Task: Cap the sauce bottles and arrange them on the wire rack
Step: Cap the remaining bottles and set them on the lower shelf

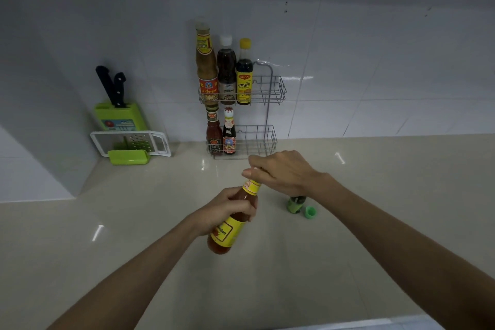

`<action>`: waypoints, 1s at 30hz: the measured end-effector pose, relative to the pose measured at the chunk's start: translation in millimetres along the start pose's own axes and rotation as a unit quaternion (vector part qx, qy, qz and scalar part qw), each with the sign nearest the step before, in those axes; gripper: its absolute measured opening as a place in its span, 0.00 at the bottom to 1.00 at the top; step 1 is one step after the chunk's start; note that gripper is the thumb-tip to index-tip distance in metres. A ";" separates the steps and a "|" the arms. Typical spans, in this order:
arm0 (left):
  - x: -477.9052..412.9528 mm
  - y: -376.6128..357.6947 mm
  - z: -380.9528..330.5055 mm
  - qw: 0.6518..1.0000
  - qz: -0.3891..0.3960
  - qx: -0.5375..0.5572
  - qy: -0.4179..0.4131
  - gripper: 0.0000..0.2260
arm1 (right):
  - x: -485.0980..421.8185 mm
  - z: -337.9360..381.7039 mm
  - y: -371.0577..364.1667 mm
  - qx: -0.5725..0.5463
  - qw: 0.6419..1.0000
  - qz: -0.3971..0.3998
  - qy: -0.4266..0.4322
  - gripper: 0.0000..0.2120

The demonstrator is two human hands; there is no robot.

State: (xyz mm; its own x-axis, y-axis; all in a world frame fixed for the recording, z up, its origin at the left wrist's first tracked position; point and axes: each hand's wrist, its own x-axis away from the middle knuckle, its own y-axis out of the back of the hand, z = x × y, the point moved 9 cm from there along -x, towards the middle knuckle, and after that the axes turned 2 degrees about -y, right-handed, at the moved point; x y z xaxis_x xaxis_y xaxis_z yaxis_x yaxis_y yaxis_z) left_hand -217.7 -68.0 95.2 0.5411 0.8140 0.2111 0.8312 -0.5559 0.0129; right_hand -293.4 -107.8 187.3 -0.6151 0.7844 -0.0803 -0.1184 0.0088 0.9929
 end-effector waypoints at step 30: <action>-19.2 12.1 29.0 0.987 -0.144 -0.058 0.045 0.20 | -38.2 -67.1 1.3 -0.258 0.944 -0.057 -0.197 0.20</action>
State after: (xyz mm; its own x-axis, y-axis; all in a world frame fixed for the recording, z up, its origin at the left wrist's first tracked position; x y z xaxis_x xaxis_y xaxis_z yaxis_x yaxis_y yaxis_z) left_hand -214.3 -85.4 62.9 0.2660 0.9258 0.2687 0.9261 -0.3227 0.1953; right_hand -322.4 -179.4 185.7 -0.2499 0.9673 -0.0438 -0.5918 -0.1168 0.7976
